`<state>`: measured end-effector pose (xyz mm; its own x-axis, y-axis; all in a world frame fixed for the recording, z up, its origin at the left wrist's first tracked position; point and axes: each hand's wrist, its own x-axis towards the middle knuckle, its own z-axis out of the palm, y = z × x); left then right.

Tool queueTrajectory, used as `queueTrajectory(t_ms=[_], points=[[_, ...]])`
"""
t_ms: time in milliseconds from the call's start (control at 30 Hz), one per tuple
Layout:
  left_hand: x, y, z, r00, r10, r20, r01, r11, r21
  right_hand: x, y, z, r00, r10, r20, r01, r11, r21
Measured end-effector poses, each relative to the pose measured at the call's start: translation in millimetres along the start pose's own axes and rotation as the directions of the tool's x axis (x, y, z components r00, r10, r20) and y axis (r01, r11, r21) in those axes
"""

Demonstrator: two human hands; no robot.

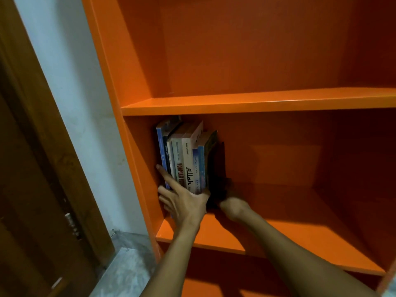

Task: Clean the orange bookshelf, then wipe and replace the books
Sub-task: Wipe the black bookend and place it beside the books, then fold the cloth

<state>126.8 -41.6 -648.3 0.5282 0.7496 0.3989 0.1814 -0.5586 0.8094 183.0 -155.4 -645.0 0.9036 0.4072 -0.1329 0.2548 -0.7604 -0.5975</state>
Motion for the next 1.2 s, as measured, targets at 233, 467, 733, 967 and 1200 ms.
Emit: queueTrajectory(t_ms=[233, 467, 733, 967, 1200], points=[[-20, -11, 4, 0.971, 0.225, -0.079, -0.211, 0.965, 0.159, -10, -8, -4, 0.993, -0.091, -0.078, 0.102, 0.984, 0.148], [-9, 4, 7, 0.986, 0.162, -0.038, -0.149, 0.961, 0.233, 18, -10, 12, 0.974, -0.077, -0.213, 0.141, 0.943, 0.302], [-10, 5, -7, 0.974, 0.221, -0.047, -0.196, 0.929, 0.313, 9, -17, 5, 0.989, 0.002, -0.150, 0.037, 0.965, 0.261], [-11, -19, -52, 0.893, 0.446, -0.054, -0.439, 0.892, 0.105, -53, -20, 43, 0.879, 0.010, -0.476, 0.185, 0.915, 0.359], [-52, -97, -84, 0.811, 0.584, -0.016, -0.572, 0.788, -0.228, -106, 16, 137, 0.942, -0.225, -0.247, 0.293, 0.911, 0.289]])
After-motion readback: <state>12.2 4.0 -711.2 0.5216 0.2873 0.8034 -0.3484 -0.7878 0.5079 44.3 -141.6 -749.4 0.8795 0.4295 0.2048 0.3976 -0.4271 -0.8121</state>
